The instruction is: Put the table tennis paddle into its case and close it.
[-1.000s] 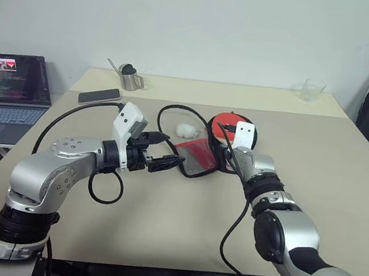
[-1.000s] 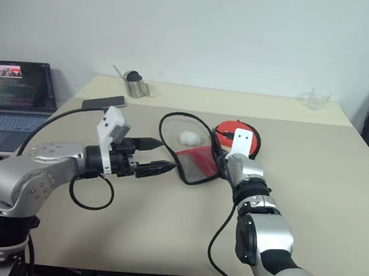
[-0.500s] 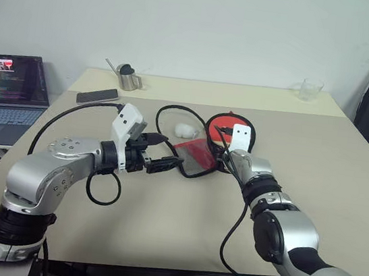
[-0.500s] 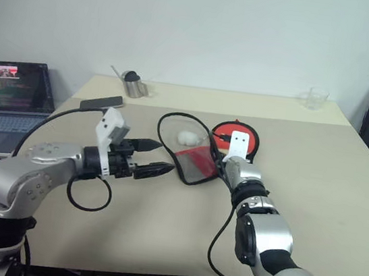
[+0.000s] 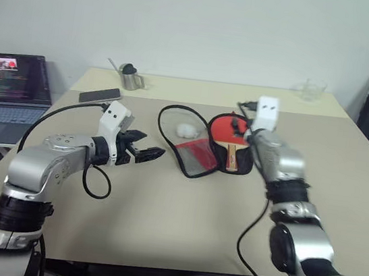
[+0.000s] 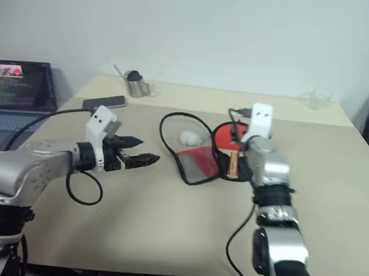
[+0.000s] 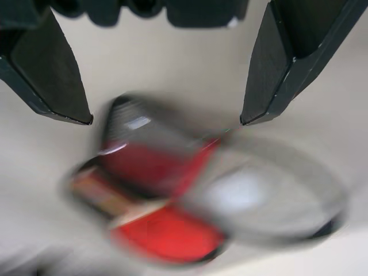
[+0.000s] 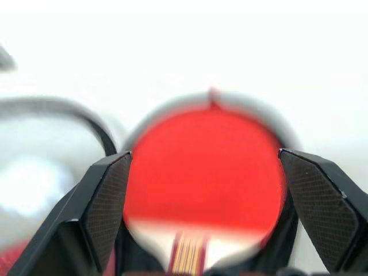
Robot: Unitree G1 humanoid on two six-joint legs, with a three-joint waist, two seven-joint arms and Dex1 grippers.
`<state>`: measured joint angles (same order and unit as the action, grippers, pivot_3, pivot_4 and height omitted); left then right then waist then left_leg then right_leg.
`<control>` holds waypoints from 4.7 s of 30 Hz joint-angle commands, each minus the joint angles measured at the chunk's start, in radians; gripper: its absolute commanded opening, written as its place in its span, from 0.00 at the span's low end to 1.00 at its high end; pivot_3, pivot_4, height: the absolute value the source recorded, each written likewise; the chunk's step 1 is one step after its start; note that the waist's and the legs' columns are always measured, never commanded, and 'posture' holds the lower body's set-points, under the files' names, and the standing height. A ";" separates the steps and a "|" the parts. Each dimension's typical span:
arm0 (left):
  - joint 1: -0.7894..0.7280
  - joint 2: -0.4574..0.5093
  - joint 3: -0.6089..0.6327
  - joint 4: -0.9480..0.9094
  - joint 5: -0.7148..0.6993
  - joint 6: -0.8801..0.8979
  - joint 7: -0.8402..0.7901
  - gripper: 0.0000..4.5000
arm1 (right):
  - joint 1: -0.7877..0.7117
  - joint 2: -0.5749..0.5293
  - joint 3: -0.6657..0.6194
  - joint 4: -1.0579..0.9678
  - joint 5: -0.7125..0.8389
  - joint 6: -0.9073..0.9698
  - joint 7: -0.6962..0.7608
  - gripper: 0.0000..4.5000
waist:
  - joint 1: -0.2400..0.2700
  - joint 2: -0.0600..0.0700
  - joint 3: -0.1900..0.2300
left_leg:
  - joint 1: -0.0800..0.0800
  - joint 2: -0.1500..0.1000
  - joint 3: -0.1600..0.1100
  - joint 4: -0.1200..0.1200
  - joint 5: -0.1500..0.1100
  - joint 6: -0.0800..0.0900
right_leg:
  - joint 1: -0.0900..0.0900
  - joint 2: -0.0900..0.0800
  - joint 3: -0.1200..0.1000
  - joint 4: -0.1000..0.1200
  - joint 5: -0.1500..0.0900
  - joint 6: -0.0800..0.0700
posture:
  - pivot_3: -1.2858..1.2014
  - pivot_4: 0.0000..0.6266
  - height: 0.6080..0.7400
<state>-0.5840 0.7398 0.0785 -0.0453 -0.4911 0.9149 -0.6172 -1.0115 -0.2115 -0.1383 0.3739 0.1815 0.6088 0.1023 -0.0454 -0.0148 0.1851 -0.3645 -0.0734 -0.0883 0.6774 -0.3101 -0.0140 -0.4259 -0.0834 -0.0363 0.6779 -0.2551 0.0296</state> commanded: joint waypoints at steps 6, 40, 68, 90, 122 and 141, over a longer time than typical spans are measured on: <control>-0.133 -0.107 -0.081 0.287 0.162 -0.067 0.077 1.00 | 0.079 -0.075 0.012 -0.225 0.047 0.097 0.126 1.00 | 0.009 -0.001 0.000 | 0.000 0.000 0.001 0.001 0.000 0.000 | 0.000 0.000 0.001 0.002 0.000 0.000 | 0.52 0.24 1.00; -0.330 -0.394 -0.165 0.603 0.372 -0.344 -0.005 0.01 | 0.289 -0.299 0.244 -0.618 0.259 0.242 0.598 1.00 | 0.021 -0.004 0.000 | -0.002 -0.001 0.001 0.003 -0.001 0.002 | 0.000 -0.002 -0.002 -0.002 0.001 0.001 | 0.52 0.24 1.00; -0.571 -0.686 -0.137 0.694 0.386 -0.410 0.181 0.01 | 0.239 -0.371 0.104 -0.549 0.226 0.188 0.516 1.00 | 0.041 -0.005 0.001 | -0.002 -0.001 0.003 0.002 -0.001 0.002 | 0.000 -0.002 -0.001 -0.003 0.001 0.001 | 0.52 0.24 1.00; -0.317 -0.231 -0.091 0.160 0.129 -0.247 -0.421 0.01 | 0.193 -0.258 0.018 -0.205 0.154 0.320 0.233 1.00 | 0.013 -0.005 0.001 | 0.000 0.000 0.005 0.002 -0.001 0.002 | 0.000 -0.002 0.001 -0.001 0.001 0.001 | 0.52 0.24 1.00; 0.109 0.150 0.249 -0.202 -0.244 -0.099 -0.418 0.54 | 0.033 -0.086 -0.007 0.327 0.094 0.161 0.203 0.55 | 0.005 -0.005 0.001 | 0.000 0.000 0.005 0.002 -0.001 0.002 | 0.001 -0.002 0.001 -0.001 0.001 0.001 | 0.52 0.24 1.00; 0.095 0.188 0.247 -0.144 -0.227 -0.138 -0.400 1.00 | 0.069 -0.078 0.015 0.288 0.089 0.200 0.222 0.00 | 0.004 -0.005 0.001 | 0.000 0.001 0.005 0.002 -0.001 0.002 | 0.000 -0.002 0.001 -0.001 0.001 0.001 | 0.52 0.24 1.00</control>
<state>-0.4687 0.9075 0.3015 -0.1887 -0.7174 0.7985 -1.0175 -0.9574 -0.2950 -0.1348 0.6851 0.2738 0.7819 0.3049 -0.0410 -0.0199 0.1860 -0.3641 -0.0727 -0.0838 0.6791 -0.3114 -0.0118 -0.4255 -0.0849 -0.0349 0.6771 -0.2544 0.0303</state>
